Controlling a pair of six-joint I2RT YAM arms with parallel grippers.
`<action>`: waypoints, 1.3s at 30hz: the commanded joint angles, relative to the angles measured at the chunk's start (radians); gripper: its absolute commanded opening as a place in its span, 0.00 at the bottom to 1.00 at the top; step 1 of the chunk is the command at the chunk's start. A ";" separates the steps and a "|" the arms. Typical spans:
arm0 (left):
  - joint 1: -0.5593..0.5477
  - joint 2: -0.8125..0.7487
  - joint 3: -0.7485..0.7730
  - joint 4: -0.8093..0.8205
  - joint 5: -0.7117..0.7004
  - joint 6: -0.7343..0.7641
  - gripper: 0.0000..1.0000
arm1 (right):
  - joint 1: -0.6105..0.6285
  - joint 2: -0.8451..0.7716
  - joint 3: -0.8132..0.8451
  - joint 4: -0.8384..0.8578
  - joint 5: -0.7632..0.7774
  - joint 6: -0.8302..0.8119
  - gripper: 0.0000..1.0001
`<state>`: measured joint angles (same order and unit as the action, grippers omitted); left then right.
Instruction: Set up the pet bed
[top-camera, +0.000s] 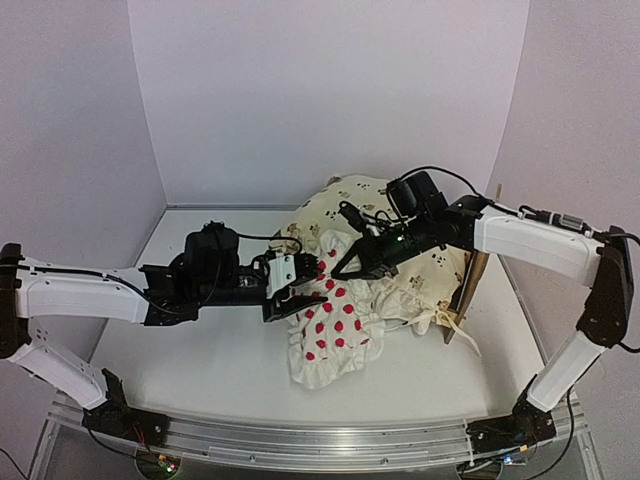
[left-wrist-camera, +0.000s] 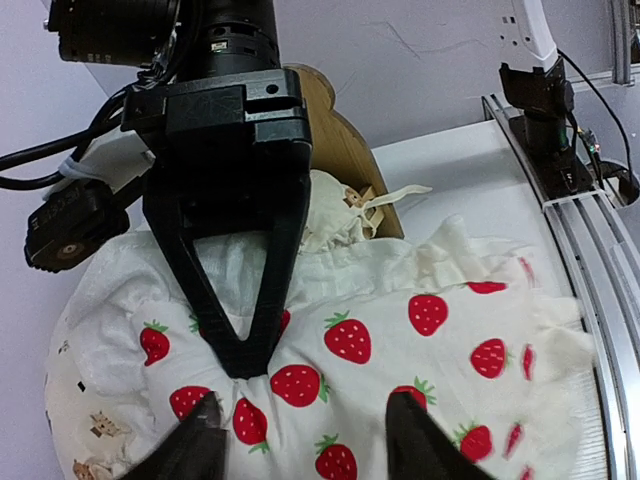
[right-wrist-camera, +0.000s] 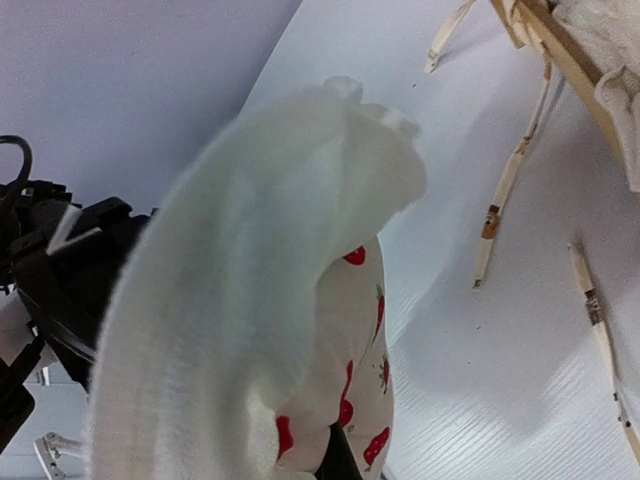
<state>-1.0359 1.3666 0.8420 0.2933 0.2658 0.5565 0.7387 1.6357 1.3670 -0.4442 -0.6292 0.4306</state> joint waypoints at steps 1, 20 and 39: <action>-0.001 -0.103 -0.062 0.096 -0.047 -0.067 0.97 | 0.003 -0.079 0.028 0.004 0.179 -0.034 0.00; -0.001 -0.418 -0.209 -0.052 -0.269 -0.396 1.00 | -0.428 -0.004 0.376 -0.174 0.388 0.047 0.00; -0.001 -0.408 -0.192 -0.125 -0.232 -0.480 1.00 | -0.663 0.108 0.293 -0.177 0.293 0.101 0.10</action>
<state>-1.0351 0.9665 0.6254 0.1720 0.0169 0.0876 0.0710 1.7920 1.6986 -0.6220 -0.3472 0.5295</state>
